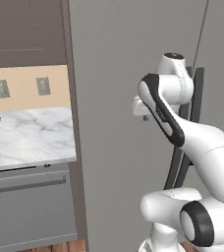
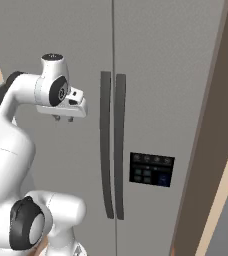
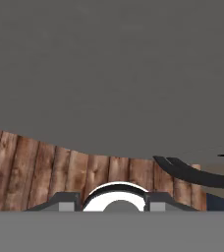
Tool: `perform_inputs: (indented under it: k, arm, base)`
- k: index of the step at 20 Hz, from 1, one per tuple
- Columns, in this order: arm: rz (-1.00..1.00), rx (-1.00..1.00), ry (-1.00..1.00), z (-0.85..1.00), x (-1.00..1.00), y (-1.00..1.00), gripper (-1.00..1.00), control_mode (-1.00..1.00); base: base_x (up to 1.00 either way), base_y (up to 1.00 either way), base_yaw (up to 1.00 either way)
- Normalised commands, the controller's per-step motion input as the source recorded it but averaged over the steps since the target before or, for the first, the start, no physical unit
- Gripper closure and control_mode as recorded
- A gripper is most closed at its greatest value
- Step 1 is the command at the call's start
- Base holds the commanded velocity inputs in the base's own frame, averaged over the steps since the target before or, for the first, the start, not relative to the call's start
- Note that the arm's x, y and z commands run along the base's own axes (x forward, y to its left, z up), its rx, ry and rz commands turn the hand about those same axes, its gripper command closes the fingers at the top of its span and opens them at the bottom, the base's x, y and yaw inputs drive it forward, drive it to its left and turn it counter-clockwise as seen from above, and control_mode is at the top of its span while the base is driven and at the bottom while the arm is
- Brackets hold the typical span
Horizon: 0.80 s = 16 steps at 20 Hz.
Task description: Open the freezer door, pick up the ice cube tray from the freezer, and place it on the dining counter.
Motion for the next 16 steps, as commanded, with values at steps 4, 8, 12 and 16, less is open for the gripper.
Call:
perform_inputs:
  k: [4,8,12,16]
  arm:
    - [-0.01,0.00,0.00,0.00,-0.37,0.00,-1.00,-1.00]
    - [-0.15,0.00,0.00,-0.12,-1.00,-0.29,-1.00,-1.00]
    - [-0.15,0.00,0.00,-0.19,-1.00,-0.49,-1.00,-1.00]
    - [-0.13,0.00,0.00,-0.10,-0.98,-0.46,-1.00,-1.00]
  base:
    - [0.00,0.00,0.00]
    - [0.00,0.00,0.00]
    - [0.00,0.00,0.00]
    - [0.00,0.00,0.00]
